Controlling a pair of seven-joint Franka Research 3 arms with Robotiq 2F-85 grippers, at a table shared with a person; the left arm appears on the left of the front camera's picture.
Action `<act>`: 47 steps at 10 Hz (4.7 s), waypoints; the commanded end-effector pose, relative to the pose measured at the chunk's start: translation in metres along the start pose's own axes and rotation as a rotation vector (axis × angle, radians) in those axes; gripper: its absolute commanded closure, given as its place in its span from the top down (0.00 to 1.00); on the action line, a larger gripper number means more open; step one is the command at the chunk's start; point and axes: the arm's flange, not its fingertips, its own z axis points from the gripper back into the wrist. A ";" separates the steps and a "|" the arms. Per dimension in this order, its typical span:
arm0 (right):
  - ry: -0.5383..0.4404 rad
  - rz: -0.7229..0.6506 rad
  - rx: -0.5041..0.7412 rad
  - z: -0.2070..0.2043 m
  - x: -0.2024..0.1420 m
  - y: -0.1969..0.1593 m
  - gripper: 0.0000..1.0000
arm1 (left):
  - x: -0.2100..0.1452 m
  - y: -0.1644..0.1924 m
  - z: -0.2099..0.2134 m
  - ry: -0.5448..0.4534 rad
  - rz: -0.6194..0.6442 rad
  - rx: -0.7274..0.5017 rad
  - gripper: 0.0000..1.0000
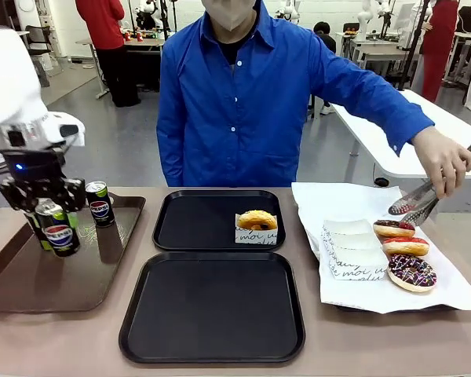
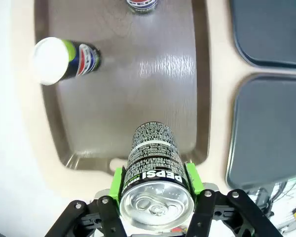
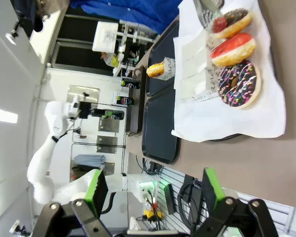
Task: Set up donuts and drinks on trays.
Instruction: Pick up one Pepsi coke and place it on the Flat Tray.
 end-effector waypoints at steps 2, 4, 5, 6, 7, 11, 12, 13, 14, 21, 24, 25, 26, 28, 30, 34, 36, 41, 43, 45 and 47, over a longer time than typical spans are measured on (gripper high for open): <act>-0.009 0.010 0.018 0.001 0.001 0.000 1.00 | -0.027 0.015 0.033 -0.071 0.010 -0.012 0.11; -0.009 0.010 0.018 0.001 0.001 0.000 1.00 | -0.025 0.008 0.039 -0.046 -0.003 -0.001 0.11; -0.009 0.010 0.018 0.001 0.001 0.000 1.00 | -0.025 0.008 0.039 -0.046 -0.003 -0.001 0.11; -0.009 0.010 0.018 0.001 0.001 0.000 1.00 | -0.025 0.008 0.039 -0.046 -0.003 -0.001 0.11; -0.009 0.010 0.018 0.001 0.001 0.000 1.00 | -0.030 0.014 0.038 -0.041 0.019 0.012 0.58; -0.009 0.010 0.018 0.001 0.001 0.000 1.00 | 0.032 -0.060 0.072 -0.170 -0.067 -0.020 0.58; -0.009 0.010 0.018 0.001 0.001 0.000 1.00 | 0.043 -0.078 0.065 -0.163 -0.087 -0.034 0.58; -0.009 0.010 0.018 0.001 0.001 0.000 1.00 | 0.059 -0.095 0.062 -0.153 -0.098 -0.053 0.58; -0.009 0.010 0.018 0.001 0.001 0.000 1.00 | 0.077 -0.113 0.058 -0.153 -0.113 -0.068 0.58; -0.009 0.010 0.018 0.001 0.001 0.000 1.00 | 0.022 -0.044 0.027 0.074 -0.225 -0.077 0.58; -0.009 0.010 0.018 0.001 0.001 0.000 1.00 | -0.044 0.019 0.020 0.042 -0.204 -0.147 0.58; -0.009 0.010 0.018 0.001 0.001 0.000 1.00 | -0.046 0.021 0.021 0.030 -0.199 -0.151 0.58; -0.009 0.010 0.018 0.001 0.001 0.000 1.00 | -0.042 0.021 0.023 0.021 -0.186 -0.148 0.58; -0.009 0.010 0.018 0.001 0.001 0.000 1.00 | -0.054 0.030 0.021 0.042 -0.191 -0.139 0.58; -0.009 0.010 0.018 0.001 0.001 0.000 1.00 | -0.054 0.030 0.021 0.042 -0.191 -0.139 0.58; -0.009 0.010 0.018 0.001 0.001 0.000 1.00 | -0.054 0.030 0.021 0.042 -0.191 -0.139 0.58; -0.009 0.010 0.018 0.001 0.001 0.000 1.00 | -0.054 0.030 0.021 0.042 -0.191 -0.139 0.58; -0.009 0.010 0.018 0.001 0.001 0.000 1.00 | -0.029 -0.006 0.027 -0.072 -0.300 -0.173 0.58; -0.009 0.010 0.018 0.001 0.001 0.000 1.00 | 0.003 -0.047 0.031 -0.139 -0.341 -0.178 0.58; -0.009 0.010 0.018 0.001 0.001 0.000 1.00 | 0.024 -0.070 0.023 -0.140 -0.440 -0.272 0.58; -0.009 0.010 0.018 0.001 0.001 0.000 1.00 | -0.014 -0.035 0.017 -0.002 -0.452 -0.237 0.58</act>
